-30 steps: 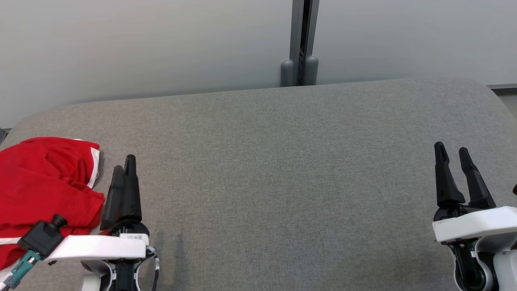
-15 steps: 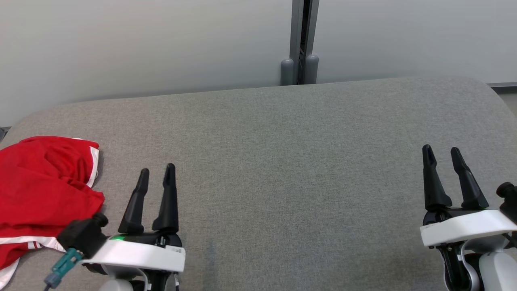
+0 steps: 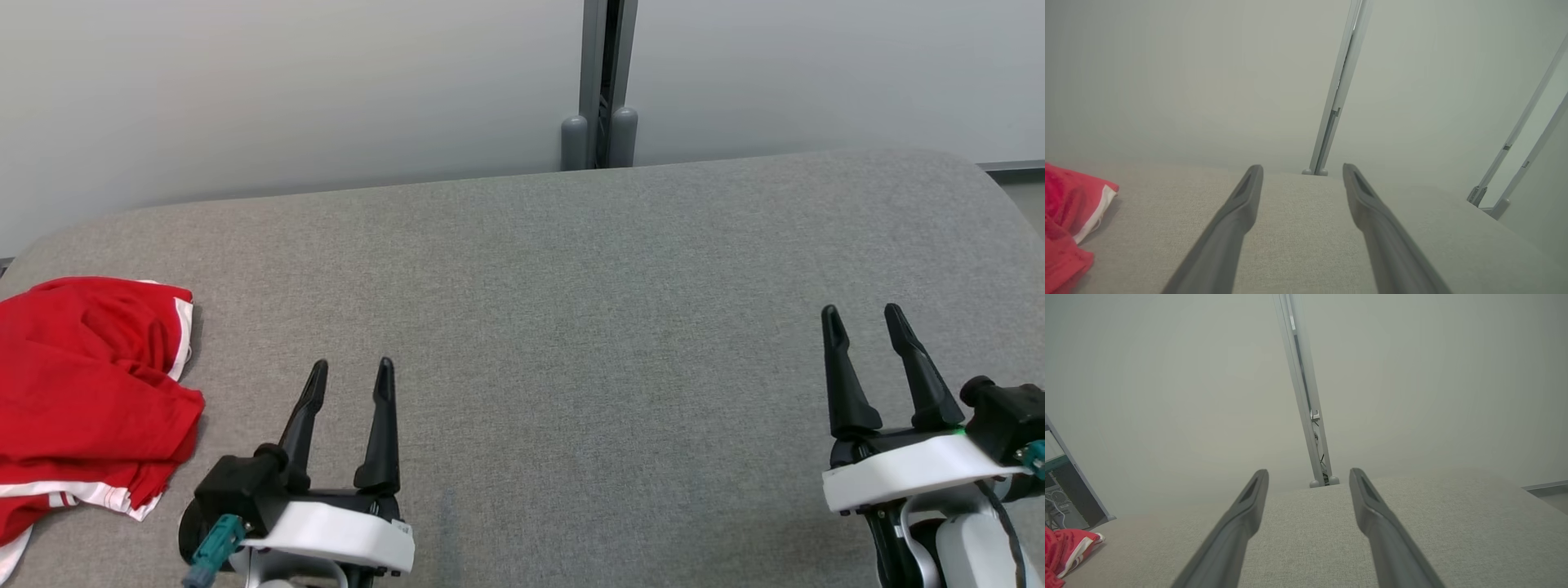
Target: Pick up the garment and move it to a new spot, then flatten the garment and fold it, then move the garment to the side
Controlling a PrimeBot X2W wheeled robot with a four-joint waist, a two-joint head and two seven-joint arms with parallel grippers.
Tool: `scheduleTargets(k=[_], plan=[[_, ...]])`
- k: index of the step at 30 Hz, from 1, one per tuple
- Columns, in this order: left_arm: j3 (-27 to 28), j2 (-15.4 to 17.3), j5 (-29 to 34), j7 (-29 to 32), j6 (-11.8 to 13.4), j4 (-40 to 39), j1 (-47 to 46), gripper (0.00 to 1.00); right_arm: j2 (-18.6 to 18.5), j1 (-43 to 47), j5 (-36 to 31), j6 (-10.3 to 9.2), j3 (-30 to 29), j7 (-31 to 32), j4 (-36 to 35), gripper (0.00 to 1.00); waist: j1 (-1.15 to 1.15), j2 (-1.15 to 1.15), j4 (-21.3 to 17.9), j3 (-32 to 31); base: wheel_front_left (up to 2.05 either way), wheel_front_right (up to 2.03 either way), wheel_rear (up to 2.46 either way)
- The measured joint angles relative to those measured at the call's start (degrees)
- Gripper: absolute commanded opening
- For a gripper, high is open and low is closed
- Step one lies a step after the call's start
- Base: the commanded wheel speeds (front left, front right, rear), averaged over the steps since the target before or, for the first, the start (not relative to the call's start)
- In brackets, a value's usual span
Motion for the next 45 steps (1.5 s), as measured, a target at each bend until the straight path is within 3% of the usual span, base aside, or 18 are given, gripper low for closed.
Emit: scheduleTargets(k=[4, 21, 28, 45], plan=[[-0.26, 0.08, 1.89, -0.44, 1.92, 0.43, 0.79, 1.00, 0.05, 0.01, -1.82, 0.00, 0.81, -0.54, 0.22, 1.00, 0.00, 0.00, -0.19, -0.08, 0.00, 0.00, 0.00], [-1.96, 0.08, 11.16, -1.88, 3.60, -1.42, 1.58, 1.00, 0.29, 0.30, -6.86, 0.01, 2.55, -3.01, 0.51, 1.00, 0.00, 0.00, -0.56, 0.26, 0.00, 0.00, 0.00], [-1.71, 0.11, 10.47, -2.53, 4.00, -2.38, 2.14, 1.00, 0.31, 0.26, -8.76, 0.05, 3.45, -3.99, 0.58, 1.00, 0.00, 0.00, -0.65, 0.51, 0.00, 0.00, 0.00], [-0.32, 0.15, 5.22, -3.09, 1.49, -0.14, 3.07, 1.00, 0.30, 0.59, -5.61, 0.05, 3.27, -5.00, 3.78, 1.00, 0.00, 0.00, -0.90, 0.42, 0.00, 0.00, 0.00]])
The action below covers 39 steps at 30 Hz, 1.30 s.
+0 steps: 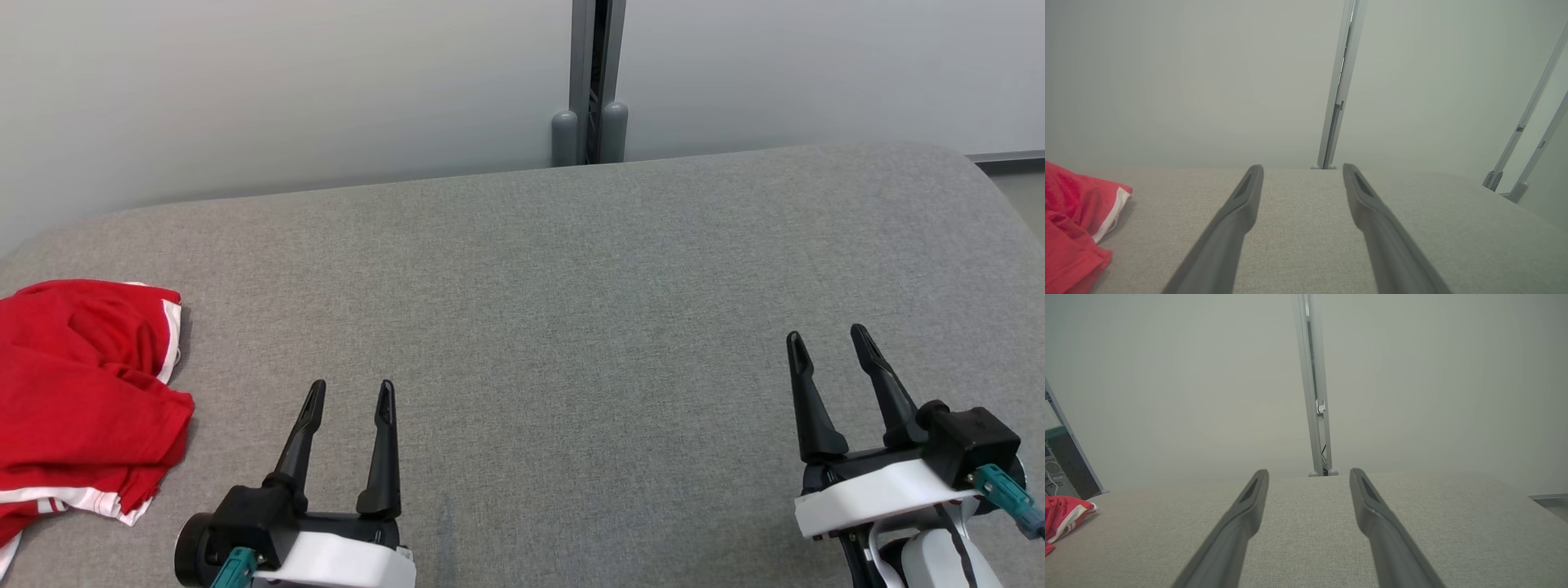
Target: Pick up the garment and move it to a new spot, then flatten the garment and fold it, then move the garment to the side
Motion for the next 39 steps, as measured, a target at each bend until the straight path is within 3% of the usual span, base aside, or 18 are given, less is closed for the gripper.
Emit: scheduleTargets(k=[21, 30, 39], plan=[[-0.35, -0.02, 0.19, 0.00, 0.15, 1.04, -0.02, 1.00, -0.01, 0.17, -0.30, 0.00, -0.46, -0.01, 0.42, 1.00, 0.00, 0.00, 1.31, -0.16, 0.00, 0.00, 0.00], [0.44, -0.01, 0.32, 0.00, 0.33, 1.26, 0.04, 1.00, -0.01, 0.62, 0.67, 0.00, 0.00, -0.01, 0.23, 1.00, 0.00, 0.00, 5.84, 0.19, 0.00, 0.00, 0.00], [3.05, 0.00, 0.75, -0.01, -0.07, 1.49, 1.68, 1.00, 0.01, 1.77, 0.68, 0.00, 1.93, -0.01, 0.15, 1.00, 0.00, 0.00, 12.97, -0.74, 0.00, 0.00, 0.00]])
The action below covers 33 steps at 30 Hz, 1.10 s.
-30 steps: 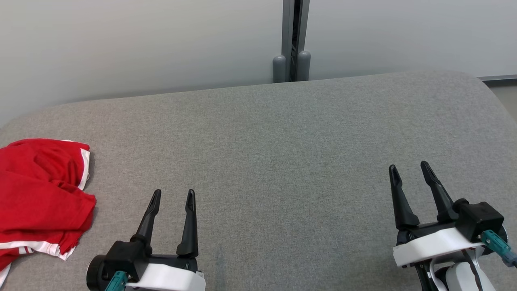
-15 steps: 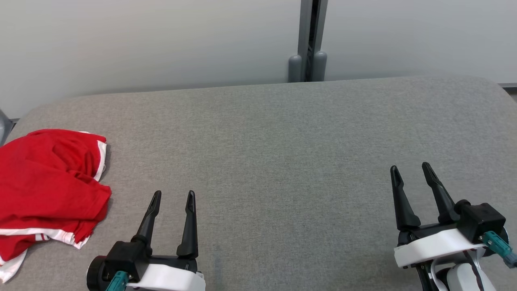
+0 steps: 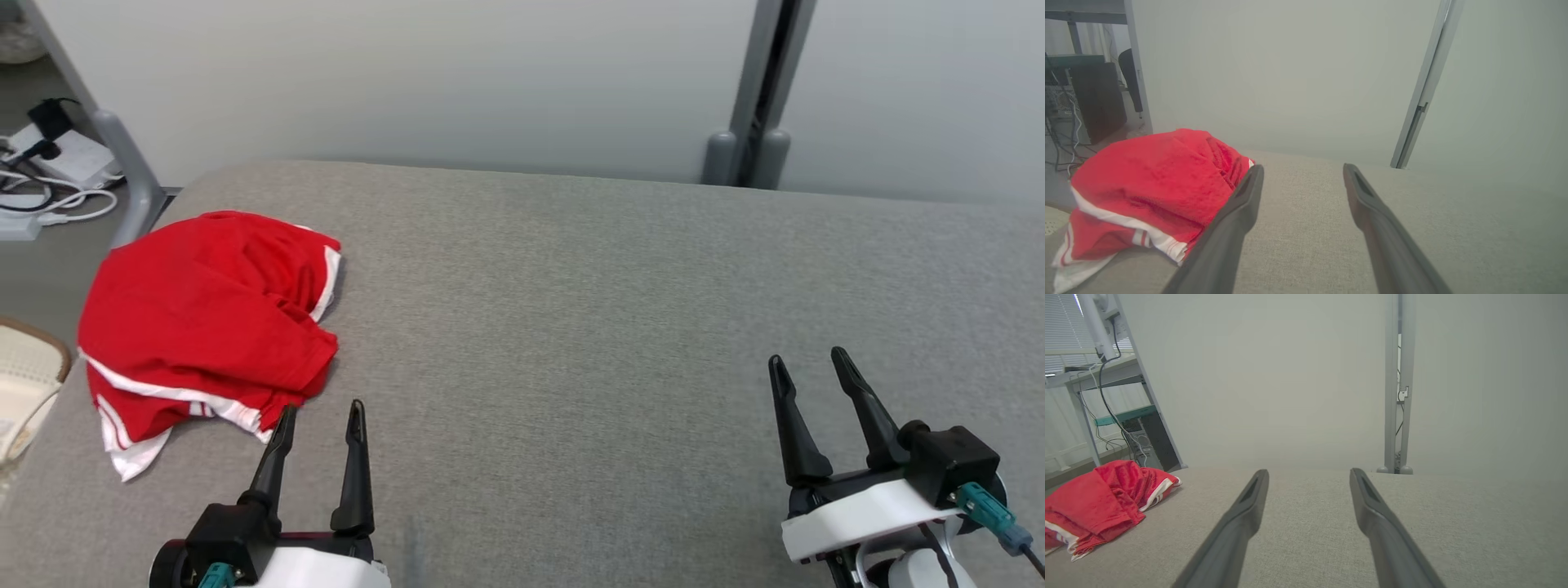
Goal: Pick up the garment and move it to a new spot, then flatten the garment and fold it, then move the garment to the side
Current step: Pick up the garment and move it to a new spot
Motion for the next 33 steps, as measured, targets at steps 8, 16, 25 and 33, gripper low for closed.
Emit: scheduleTargets(k=[8, 16, 25, 33], plan=[[1.69, -0.02, 0.43, 0.00, -0.60, -0.21, 2.01, 1.00, -0.01, 1.31, 1.03, 0.00, 2.09, 0.00, 0.03, 1.00, 0.00, 0.00, 7.60, -1.75, 0.00, 0.00, 0.00], [3.59, 0.00, 1.47, 0.00, -1.27, -0.68, 3.28, 1.00, -0.04, 1.55, 2.41, 0.00, 4.98, 0.00, 0.25, 1.00, 0.00, 0.00, 14.88, -3.06, 0.00, 0.00, 0.00], [6.11, 0.01, 0.42, 0.00, 0.77, -4.88, 4.73, 1.00, 0.03, -1.82, 2.48, 0.00, 10.58, 0.00, 2.11, 1.00, 0.00, 0.00, 17.78, -1.18, 0.00, 0.00, 0.00], [6.68, 0.00, -0.31, 0.00, 2.07, -6.28, 5.97, 1.00, 0.04, -3.86, 2.68, 0.00, 12.27, 0.00, 3.53, 1.00, 0.00, 0.00, 18.48, 0.07, 0.00, 0.00, 0.00]])
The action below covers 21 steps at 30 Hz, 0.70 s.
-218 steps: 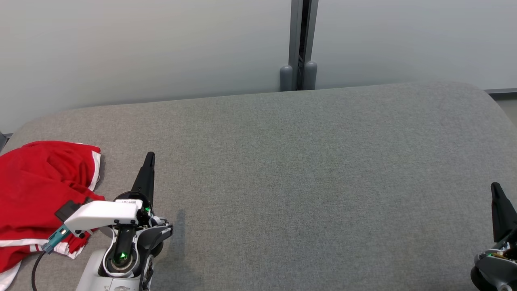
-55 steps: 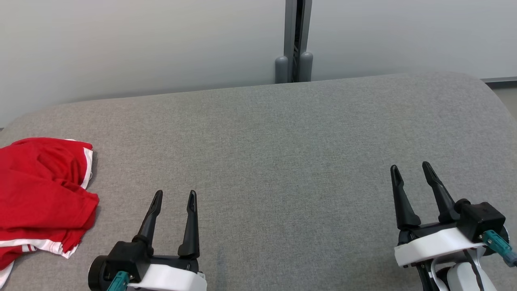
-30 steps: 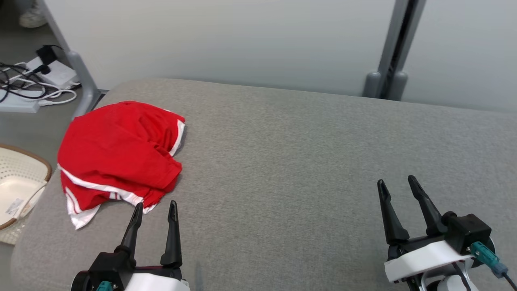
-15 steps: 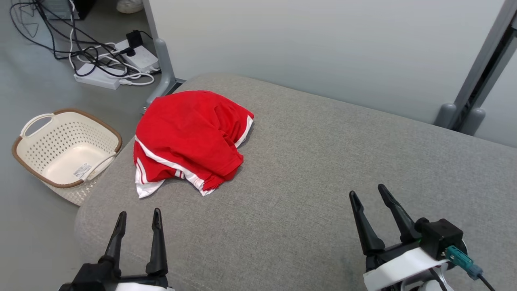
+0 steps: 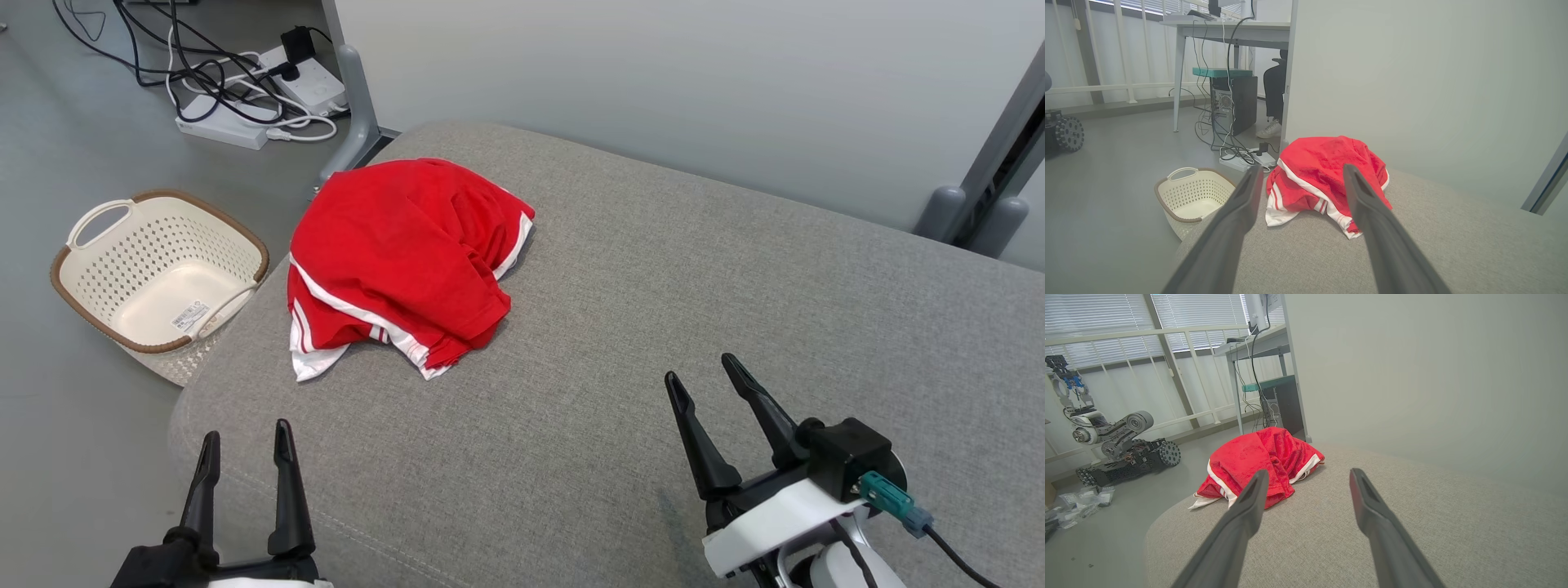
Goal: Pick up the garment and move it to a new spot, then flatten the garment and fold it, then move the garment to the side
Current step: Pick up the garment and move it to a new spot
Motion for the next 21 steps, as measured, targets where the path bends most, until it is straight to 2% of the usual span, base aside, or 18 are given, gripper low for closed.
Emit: scheduleTargets(k=[21], plan=[[-0.75, 0.01, -0.19, 0.00, -0.31, 1.18, -0.37, 1.00, -0.01, 0.36, 0.71, 0.00, -0.93, 0.00, 0.36, 1.00, 0.00, 0.00, -0.50, -0.66, 0.00, 0.00, 0.00]])
